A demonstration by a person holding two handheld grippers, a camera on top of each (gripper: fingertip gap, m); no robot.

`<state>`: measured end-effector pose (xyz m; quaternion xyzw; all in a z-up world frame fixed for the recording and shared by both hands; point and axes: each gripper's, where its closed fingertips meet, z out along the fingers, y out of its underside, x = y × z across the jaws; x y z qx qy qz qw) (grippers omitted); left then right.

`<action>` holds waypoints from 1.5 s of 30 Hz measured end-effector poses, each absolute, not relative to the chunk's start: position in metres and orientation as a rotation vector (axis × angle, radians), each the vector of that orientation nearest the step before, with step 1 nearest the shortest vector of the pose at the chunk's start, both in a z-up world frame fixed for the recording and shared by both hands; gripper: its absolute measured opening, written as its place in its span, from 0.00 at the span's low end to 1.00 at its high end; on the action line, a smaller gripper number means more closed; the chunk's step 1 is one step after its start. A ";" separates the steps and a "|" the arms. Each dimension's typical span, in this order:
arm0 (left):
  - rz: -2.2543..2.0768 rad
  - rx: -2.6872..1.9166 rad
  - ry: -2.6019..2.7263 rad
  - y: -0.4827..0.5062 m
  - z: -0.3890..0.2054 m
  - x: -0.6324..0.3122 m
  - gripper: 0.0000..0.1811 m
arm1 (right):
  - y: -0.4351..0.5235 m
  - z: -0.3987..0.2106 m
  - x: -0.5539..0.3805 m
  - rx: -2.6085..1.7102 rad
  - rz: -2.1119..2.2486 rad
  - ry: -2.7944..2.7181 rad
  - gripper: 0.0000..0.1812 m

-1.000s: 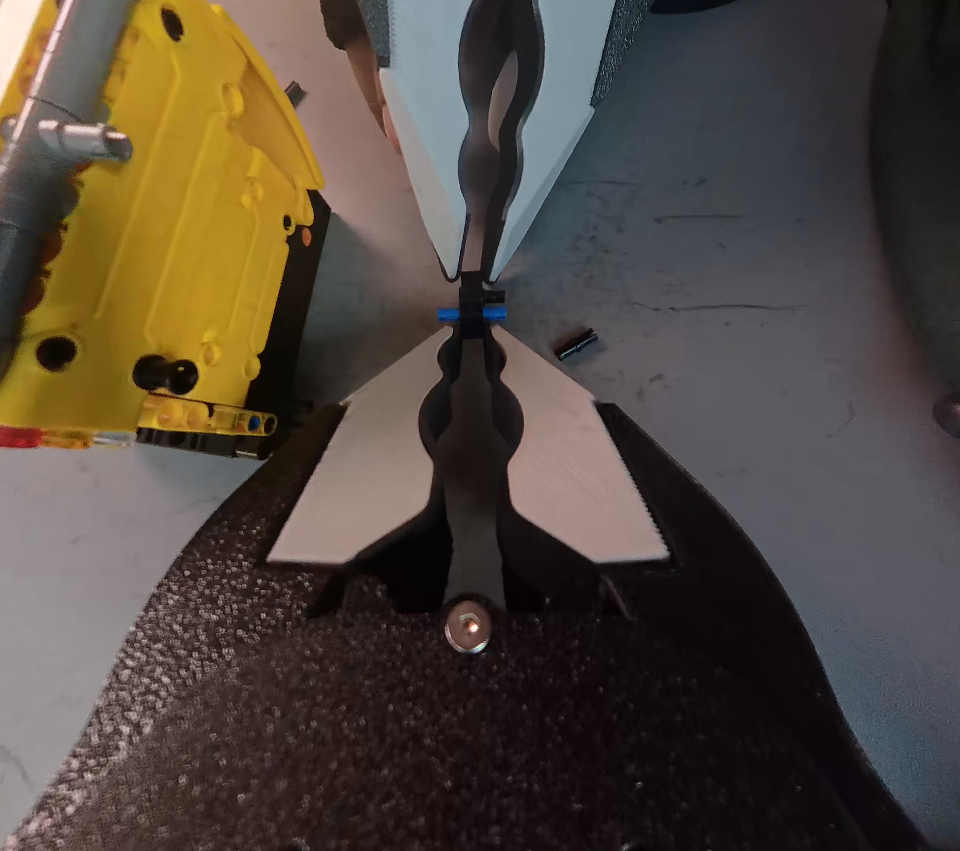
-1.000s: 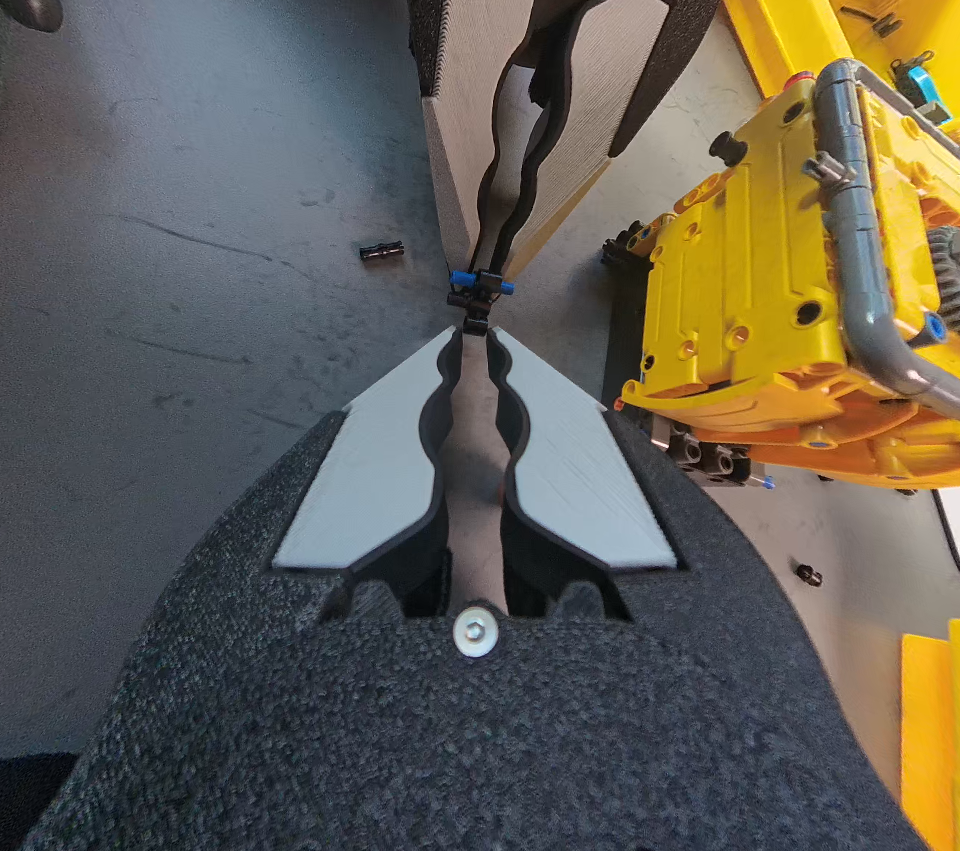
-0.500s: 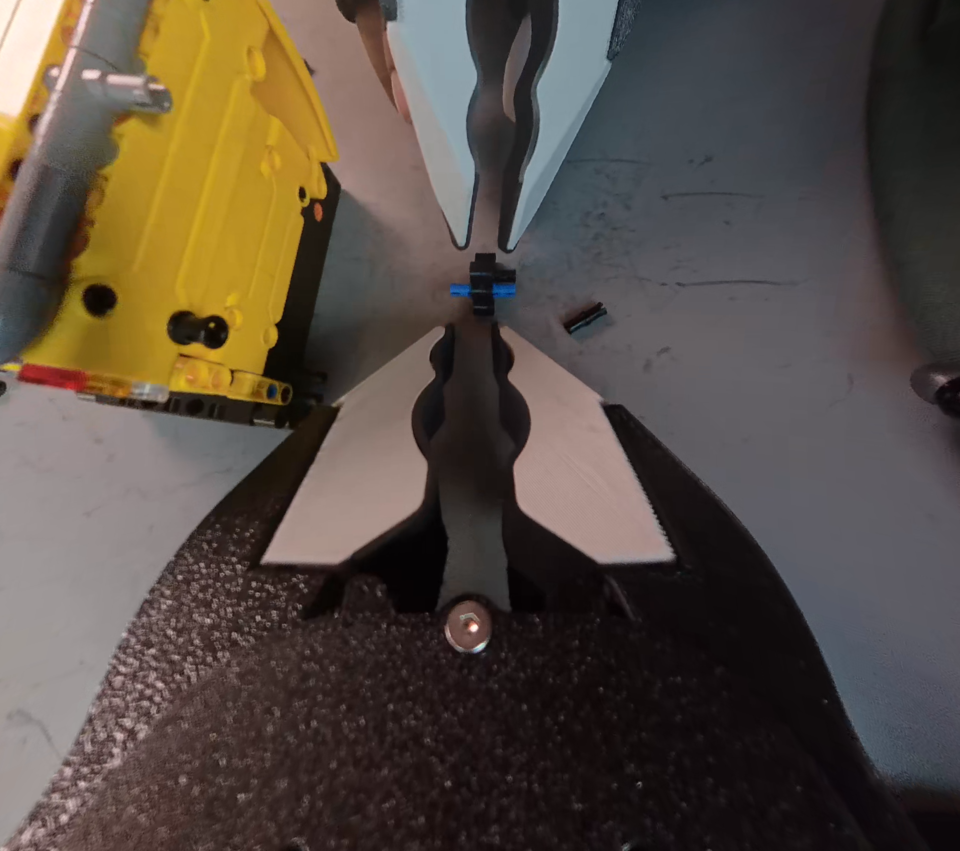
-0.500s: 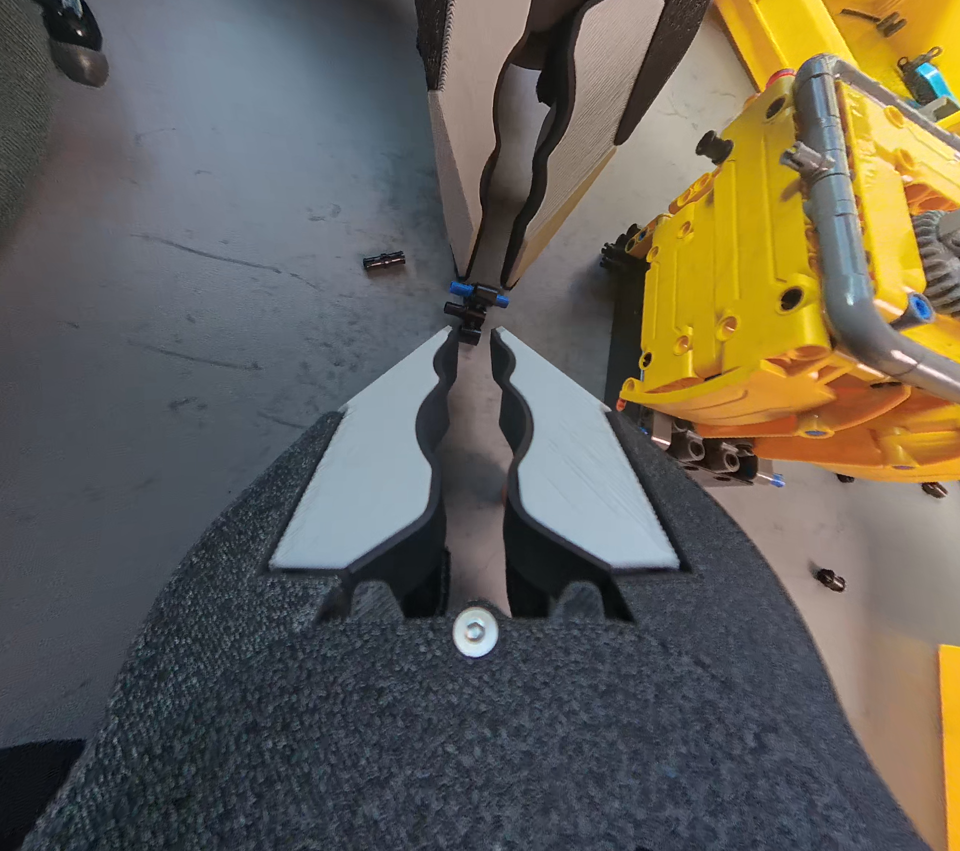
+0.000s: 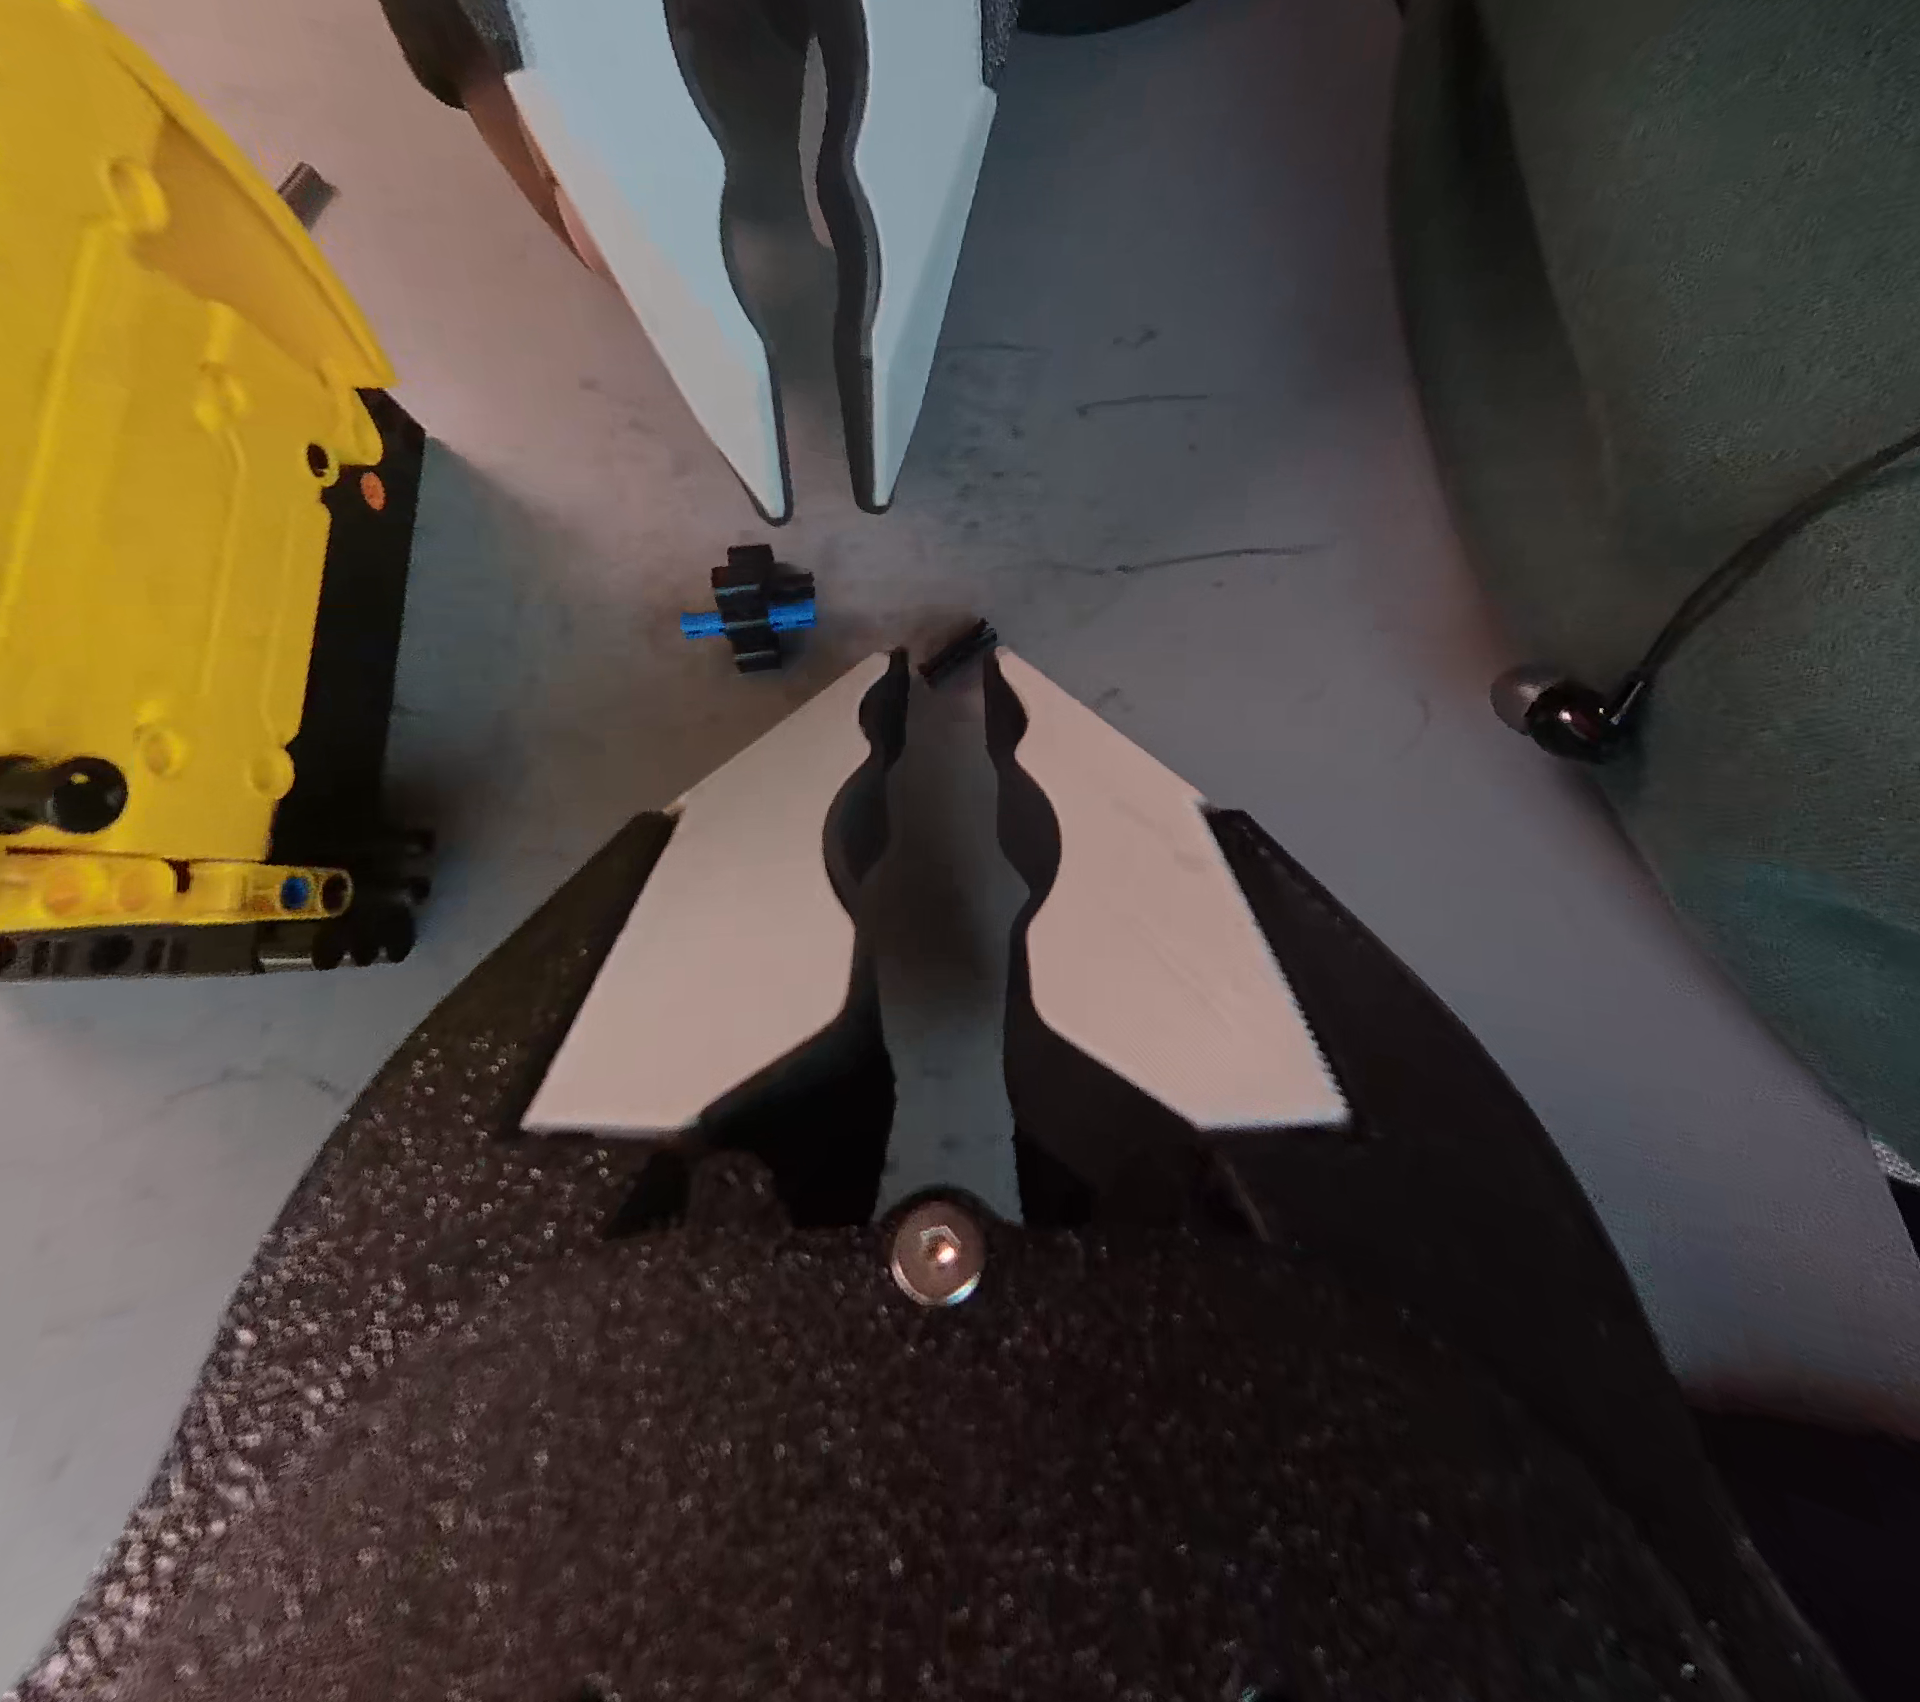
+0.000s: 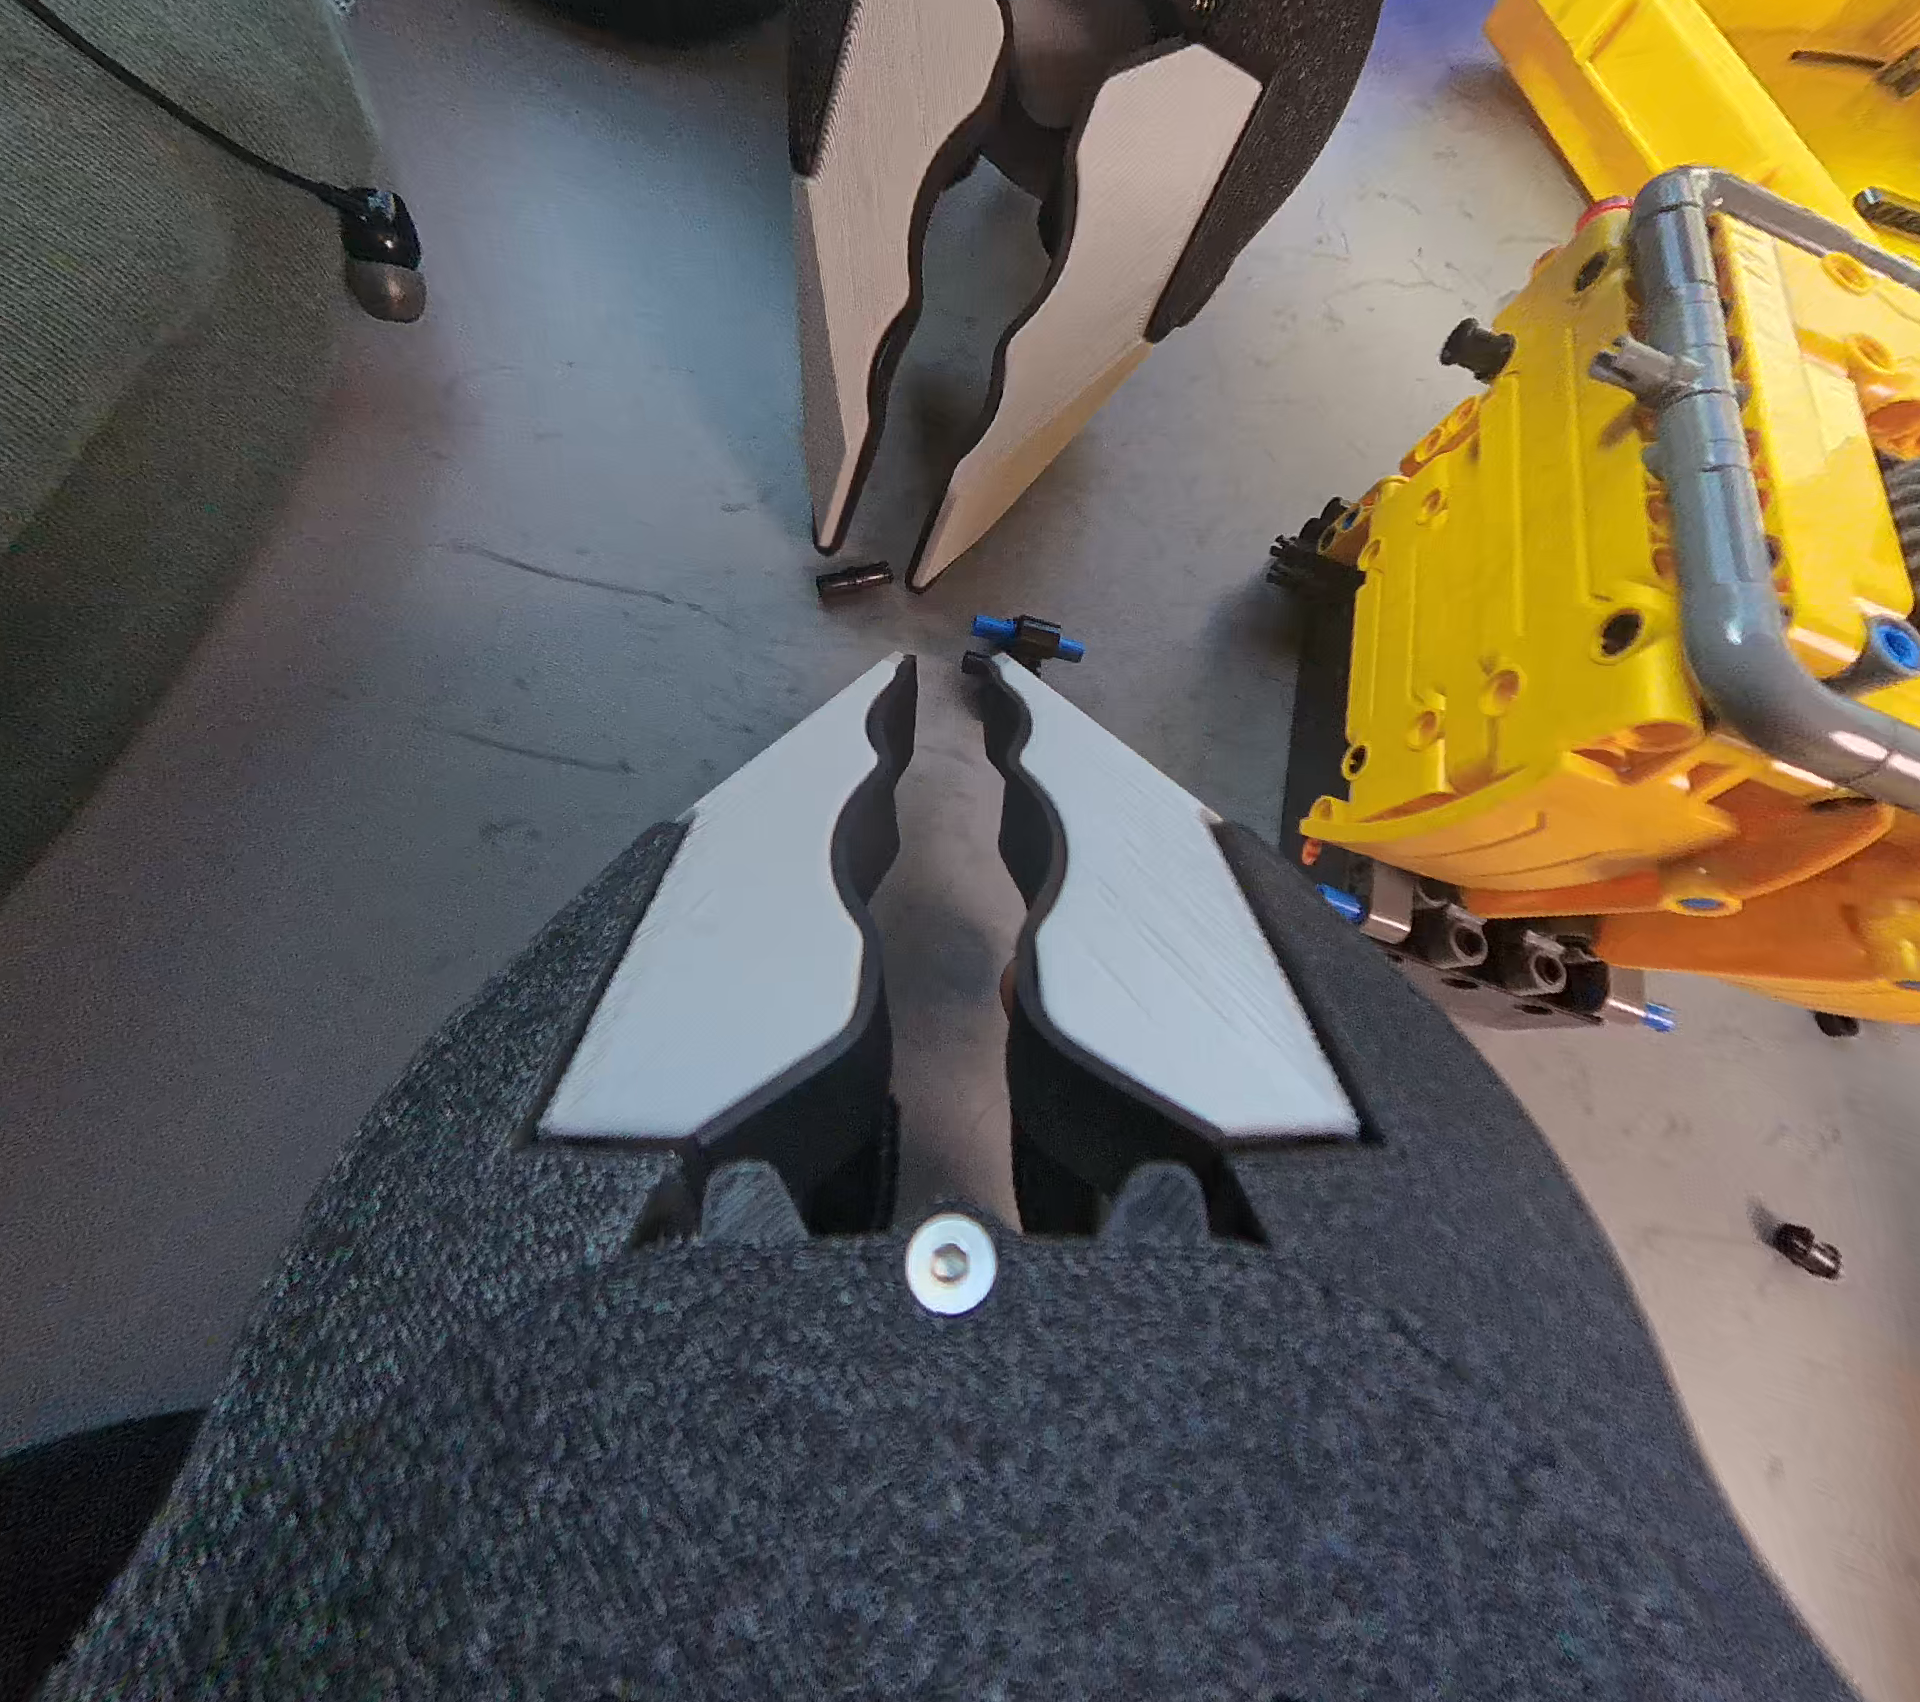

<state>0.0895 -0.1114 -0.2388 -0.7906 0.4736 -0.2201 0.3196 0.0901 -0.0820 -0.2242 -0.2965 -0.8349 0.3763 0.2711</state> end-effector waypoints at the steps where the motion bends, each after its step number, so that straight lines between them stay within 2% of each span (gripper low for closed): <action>1: -0.561 -2.081 1.257 -0.111 -0.241 0.090 0.06 | -0.083 -0.224 0.091 -0.793 1.021 -2.253 0.07; 10: -0.577 -1.998 1.239 -0.107 -0.231 0.098 0.02 | -0.101 -0.229 0.101 -0.717 1.034 -2.334 0.06; 18: -0.707 -1.914 0.950 -0.085 -0.191 0.088 0.02 | -0.085 -0.192 0.084 -0.741 1.092 -2.087 0.03; 25: -0.777 -1.883 0.875 -0.082 -0.180 0.087 0.02 | -0.080 -0.178 0.080 -0.718 1.106 -1.993 0.04; 40: -0.718 -1.961 0.885 -0.080 -0.195 0.080 0.00 | -0.074 -0.192 0.079 -0.768 1.043 -2.055 0.02; 45: -0.672 -2.083 0.901 -0.082 -0.215 0.070 0.04 | -0.054 -0.211 0.076 -0.873 0.931 -2.102 0.02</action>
